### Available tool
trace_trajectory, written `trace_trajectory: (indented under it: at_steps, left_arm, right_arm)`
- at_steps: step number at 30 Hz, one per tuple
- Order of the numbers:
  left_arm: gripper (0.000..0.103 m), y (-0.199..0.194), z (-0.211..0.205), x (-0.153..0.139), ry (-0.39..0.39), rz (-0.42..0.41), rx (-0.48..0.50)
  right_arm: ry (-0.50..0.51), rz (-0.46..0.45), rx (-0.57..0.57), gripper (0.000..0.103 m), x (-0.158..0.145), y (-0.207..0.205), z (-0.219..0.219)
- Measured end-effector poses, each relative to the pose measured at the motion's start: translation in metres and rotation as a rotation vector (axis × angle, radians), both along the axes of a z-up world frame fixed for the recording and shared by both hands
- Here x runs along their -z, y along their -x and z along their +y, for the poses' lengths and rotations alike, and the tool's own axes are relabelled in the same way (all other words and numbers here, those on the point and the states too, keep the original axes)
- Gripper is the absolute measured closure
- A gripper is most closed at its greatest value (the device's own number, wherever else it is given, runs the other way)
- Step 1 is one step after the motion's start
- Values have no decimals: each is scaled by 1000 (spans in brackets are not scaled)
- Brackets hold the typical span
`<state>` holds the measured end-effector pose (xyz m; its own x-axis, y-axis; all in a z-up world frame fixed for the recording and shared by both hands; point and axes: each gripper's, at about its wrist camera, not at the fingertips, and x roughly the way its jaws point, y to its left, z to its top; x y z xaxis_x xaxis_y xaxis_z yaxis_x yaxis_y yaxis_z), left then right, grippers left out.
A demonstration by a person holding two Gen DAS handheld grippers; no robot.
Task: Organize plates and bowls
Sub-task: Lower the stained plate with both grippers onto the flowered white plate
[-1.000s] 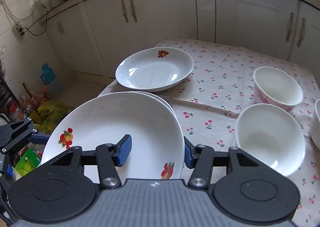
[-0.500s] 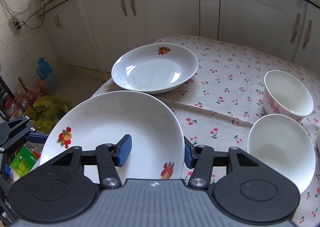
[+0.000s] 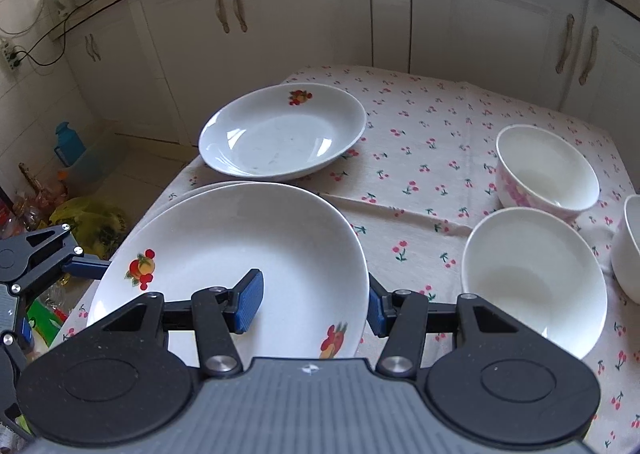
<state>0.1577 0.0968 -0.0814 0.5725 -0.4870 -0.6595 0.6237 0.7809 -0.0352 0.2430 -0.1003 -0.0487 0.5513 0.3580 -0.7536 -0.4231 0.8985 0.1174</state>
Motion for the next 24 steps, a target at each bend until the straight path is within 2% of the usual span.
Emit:
trace_trajectory:
  at_steps: [5,17,24]
  left_arm:
    - [3,-5,4,3,28,30,-7]
    - [2,-12,-7,-4,-48,87,-35]
    - [1,-14,-7,-5,-60,107,-42]
  right_arm:
    - [-8,9,5,44,1,-1,0]
    - [-64,48,46,44,-2,3,-5]
    - [-109,58,72,44,-8,11,-14]
